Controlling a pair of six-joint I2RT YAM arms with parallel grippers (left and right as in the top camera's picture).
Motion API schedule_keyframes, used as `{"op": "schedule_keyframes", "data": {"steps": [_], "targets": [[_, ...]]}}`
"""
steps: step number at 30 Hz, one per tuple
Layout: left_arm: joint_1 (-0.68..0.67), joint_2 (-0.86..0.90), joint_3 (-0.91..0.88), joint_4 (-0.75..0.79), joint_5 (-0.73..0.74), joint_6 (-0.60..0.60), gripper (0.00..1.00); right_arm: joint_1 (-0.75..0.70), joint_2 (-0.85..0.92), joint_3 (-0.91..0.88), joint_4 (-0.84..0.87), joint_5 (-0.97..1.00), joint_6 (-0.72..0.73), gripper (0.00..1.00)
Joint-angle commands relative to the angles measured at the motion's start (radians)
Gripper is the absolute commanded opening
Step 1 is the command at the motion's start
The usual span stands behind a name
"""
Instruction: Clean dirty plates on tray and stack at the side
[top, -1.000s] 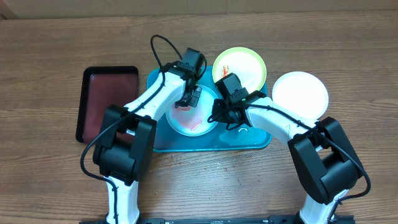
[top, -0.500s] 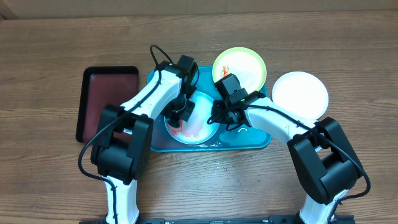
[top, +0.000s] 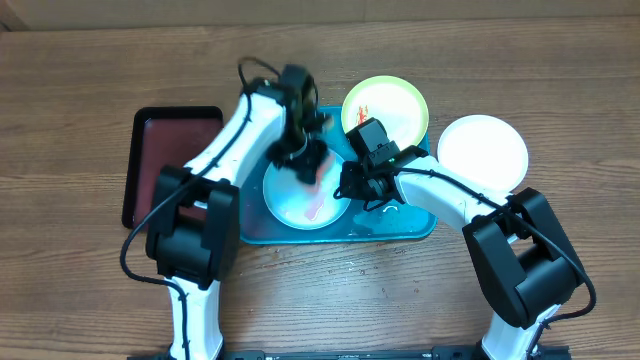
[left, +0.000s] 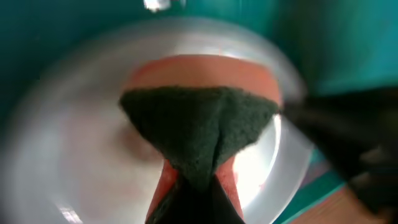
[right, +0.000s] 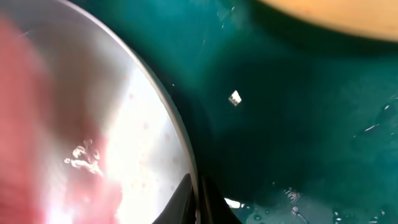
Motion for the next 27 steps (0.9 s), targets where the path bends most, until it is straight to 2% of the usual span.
{"op": "schedule_keyframes", "data": {"steps": [1, 4, 9, 15, 21, 27], "targets": [[0.044, -0.009, 0.163, -0.028, -0.02, -0.141, 0.04, 0.005, 0.018, 0.0, -0.019, -0.026, 0.003, 0.04], [0.065, -0.009, 0.239, -0.042, -0.047, -0.168, 0.04, 0.005, 0.018, 0.0, -0.021, -0.025, 0.003, 0.05], [0.063, -0.007, 0.235, -0.114, -0.147, -0.242, 0.04, 0.005, 0.018, 0.0, -0.021, -0.024, 0.003, 0.04], [0.009, -0.007, 0.092, -0.157, -0.216, -0.37, 0.04, 0.005, 0.018, 0.0, -0.018, -0.024, 0.003, 0.04], [-0.015, -0.007, -0.031, -0.137, -0.214, -0.504, 0.04, 0.005, 0.018, 0.0, -0.02, -0.024, 0.003, 0.04], [-0.039, -0.007, -0.092, -0.08, -0.212, -0.535, 0.04, 0.005, 0.018, 0.0, -0.019, -0.024, 0.003, 0.04]]}}
